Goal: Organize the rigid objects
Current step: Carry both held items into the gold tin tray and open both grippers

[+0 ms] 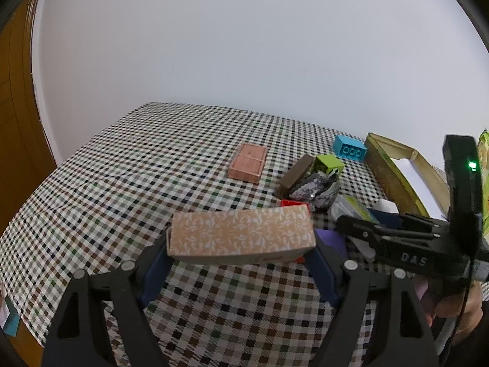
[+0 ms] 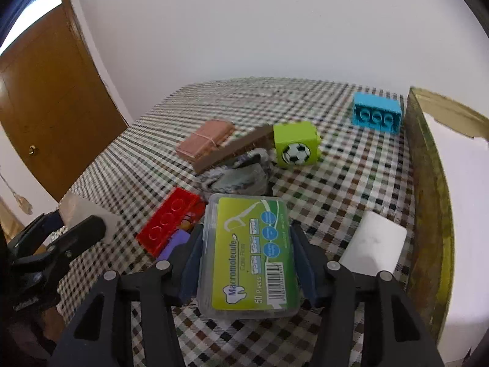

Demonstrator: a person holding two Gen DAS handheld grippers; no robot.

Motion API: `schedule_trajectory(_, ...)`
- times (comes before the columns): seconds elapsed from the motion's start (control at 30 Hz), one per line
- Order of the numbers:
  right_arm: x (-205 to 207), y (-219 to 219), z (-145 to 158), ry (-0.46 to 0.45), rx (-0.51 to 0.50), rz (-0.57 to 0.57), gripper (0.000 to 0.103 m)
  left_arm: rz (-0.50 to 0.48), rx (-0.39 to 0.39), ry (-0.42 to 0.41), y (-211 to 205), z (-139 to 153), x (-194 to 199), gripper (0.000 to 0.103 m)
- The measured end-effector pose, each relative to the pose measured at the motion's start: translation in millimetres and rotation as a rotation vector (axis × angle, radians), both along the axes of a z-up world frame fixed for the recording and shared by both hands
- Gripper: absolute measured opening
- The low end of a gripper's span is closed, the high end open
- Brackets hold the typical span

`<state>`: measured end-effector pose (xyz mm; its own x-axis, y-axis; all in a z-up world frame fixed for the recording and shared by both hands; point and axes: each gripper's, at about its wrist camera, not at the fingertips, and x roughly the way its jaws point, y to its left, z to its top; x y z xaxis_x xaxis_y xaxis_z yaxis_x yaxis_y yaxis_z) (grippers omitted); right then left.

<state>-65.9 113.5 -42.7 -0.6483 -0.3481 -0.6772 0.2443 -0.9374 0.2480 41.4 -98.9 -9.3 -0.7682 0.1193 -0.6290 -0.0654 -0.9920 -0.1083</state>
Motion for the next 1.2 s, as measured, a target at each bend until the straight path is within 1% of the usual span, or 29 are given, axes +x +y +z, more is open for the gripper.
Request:
schedule_trajectory(0.1,13,14,23,0.098,-0.067,0.002,0.057,-0.013,0.001,0.016,6,7,-2,0.080)
schedule_trajectory(0.17,21,22,34,0.169,-0.088,-0.038,0.057,-0.030,-0.014,0.042,18,14,-4,0.080)
schedule_trajectory(0.27,36,46,49,0.253,-0.084,-0.131,0.057,-0.068,-0.021,0.070,36,22,-8,0.080)
schedule_trajectory(0.3,43,63,53,0.283,-0.079,-0.180,0.057,-0.090,-0.017,0.085,46,26,-10,0.080)
schedule_trajectory(0.4,58,106,56,0.322,-0.035,-0.316,0.057,-0.144,-0.012,0.115,71,30,-14,0.080)
schedule_trajectory(0.47,67,135,52,0.318,-0.006,-0.406,0.057,-0.189,-0.004,0.129,93,32,-18,0.080)
schedule_trajectory(0.53,70,159,48,0.297,-0.007,-0.463,0.057,-0.235,0.007,0.136,114,32,-23,0.080)
schedule_trajectory(0.63,83,190,46,0.288,0.028,-0.508,0.057,-0.295,0.008,0.136,146,32,-28,0.080)
schedule_trajectory(0.77,88,211,40,0.276,0.070,-0.564,0.057,-0.363,-0.003,0.147,187,31,-36,0.080)
schedule_trajectory(0.83,89,216,35,0.260,0.070,-0.592,0.057,-0.387,-0.004,0.146,207,30,-42,0.080)
schedule_trajectory(0.87,85,208,34,0.251,0.072,-0.606,0.057,-0.398,-0.003,0.141,217,27,-46,0.080)
schedule_trajectory(0.93,85,210,31,0.223,0.080,-0.633,0.057,-0.424,0.004,0.126,235,25,-49,0.080)
schedule_trajectory(1.0,81,209,27,0.208,0.076,-0.642,0.057,-0.438,-0.005,0.115,251,21,-54,0.080)
schedule_trajectory(1.03,81,201,29,0.206,0.085,-0.646,0.057,-0.442,-0.013,0.111,259,18,-56,0.080)
schedule_trajectory(1.13,74,202,23,0.186,0.131,-0.668,0.057,-0.456,-0.014,0.095,268,11,-56,0.080)
schedule_trajectory(1.2,76,209,25,0.170,0.094,-0.668,0.057,-0.464,-0.032,0.094,268,7,-56,0.080)
